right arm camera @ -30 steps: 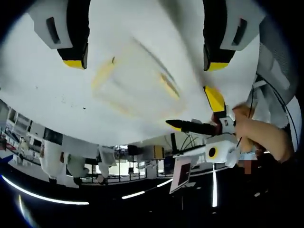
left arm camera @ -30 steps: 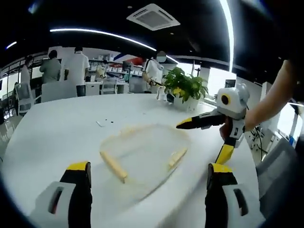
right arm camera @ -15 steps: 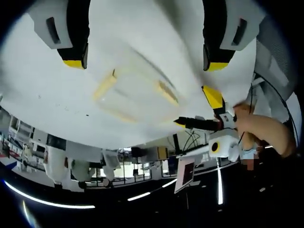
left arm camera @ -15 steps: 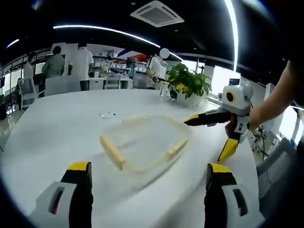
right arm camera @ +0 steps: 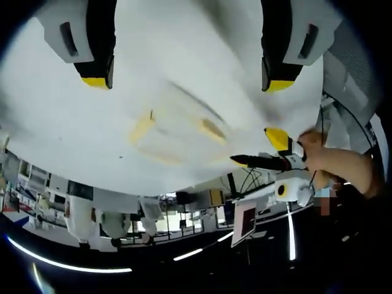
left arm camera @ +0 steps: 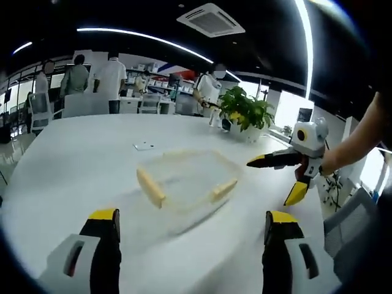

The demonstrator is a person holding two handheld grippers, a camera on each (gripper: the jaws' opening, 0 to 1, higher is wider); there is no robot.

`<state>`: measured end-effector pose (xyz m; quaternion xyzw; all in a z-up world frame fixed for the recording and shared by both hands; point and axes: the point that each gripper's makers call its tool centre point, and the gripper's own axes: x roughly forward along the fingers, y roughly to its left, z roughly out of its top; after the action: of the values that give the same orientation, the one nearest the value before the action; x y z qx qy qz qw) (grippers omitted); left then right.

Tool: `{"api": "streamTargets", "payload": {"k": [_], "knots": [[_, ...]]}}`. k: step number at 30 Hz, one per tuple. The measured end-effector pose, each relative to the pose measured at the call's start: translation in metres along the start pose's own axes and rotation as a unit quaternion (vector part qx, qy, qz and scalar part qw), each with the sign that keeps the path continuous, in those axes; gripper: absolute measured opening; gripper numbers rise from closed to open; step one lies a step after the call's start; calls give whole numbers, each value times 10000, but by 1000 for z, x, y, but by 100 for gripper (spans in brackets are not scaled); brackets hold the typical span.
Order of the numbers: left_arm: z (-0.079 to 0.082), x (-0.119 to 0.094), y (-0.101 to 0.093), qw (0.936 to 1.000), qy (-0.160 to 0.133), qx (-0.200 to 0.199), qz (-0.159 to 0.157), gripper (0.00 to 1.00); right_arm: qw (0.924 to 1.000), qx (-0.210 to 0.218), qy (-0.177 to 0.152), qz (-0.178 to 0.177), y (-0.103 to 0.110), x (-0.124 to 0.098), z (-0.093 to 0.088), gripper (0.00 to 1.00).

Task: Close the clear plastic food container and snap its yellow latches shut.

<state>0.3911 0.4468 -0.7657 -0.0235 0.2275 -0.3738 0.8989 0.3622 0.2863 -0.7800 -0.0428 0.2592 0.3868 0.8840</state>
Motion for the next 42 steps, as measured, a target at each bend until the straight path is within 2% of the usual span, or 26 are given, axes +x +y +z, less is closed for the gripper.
{"api": "streamTargets", "payload": {"k": [8, 12, 16, 19, 23, 26, 30, 31, 33, 37, 42], "knots": [[-10, -30, 2, 9997, 57, -175, 165, 96, 9998, 98, 126, -75, 5, -21, -14, 97], [-14, -46, 3, 9994, 66, -252, 241, 94, 9996, 198, 92, -180, 7, -36, -15, 96], [-17, -61, -4, 9991, 98, -320, 258, 94, 9993, 247, 38, -261, 9, -53, -14, 92], [-19, -72, -6, 9983, 117, -488, 309, 93, 9994, 44, 74, -347, 10, -65, -17, 88], [-21, -88, -12, 9978, 107, -552, 347, 92, 9989, 195, 54, -414, 12, -81, -22, 88], [-25, -99, -19, 9975, 165, -597, 345, 92, 9980, 279, -5, -563, 13, -94, -22, 83], [-25, -113, -28, 9941, -33, -1007, 413, 90, 9966, 501, -127, -636, 22, -109, -23, 82], [-30, -115, -34, 9932, 28, -1114, 347, 90, 9966, 496, -140, -646, 25, -112, -24, 81], [-38, -122, -34, 9920, 87, -1161, 497, 88, 9950, 671, -252, -697, 30, -119, -23, 81], [-36, -139, -39, 9870, -175, -1464, 647, 87, 9907, 980, -436, -836, 35, -136, -24, 82], [-40, -160, -50, 9815, -336, -1697, 821, 84, 9876, 1114, -520, -977, 47, -156, -30, 81]]}}
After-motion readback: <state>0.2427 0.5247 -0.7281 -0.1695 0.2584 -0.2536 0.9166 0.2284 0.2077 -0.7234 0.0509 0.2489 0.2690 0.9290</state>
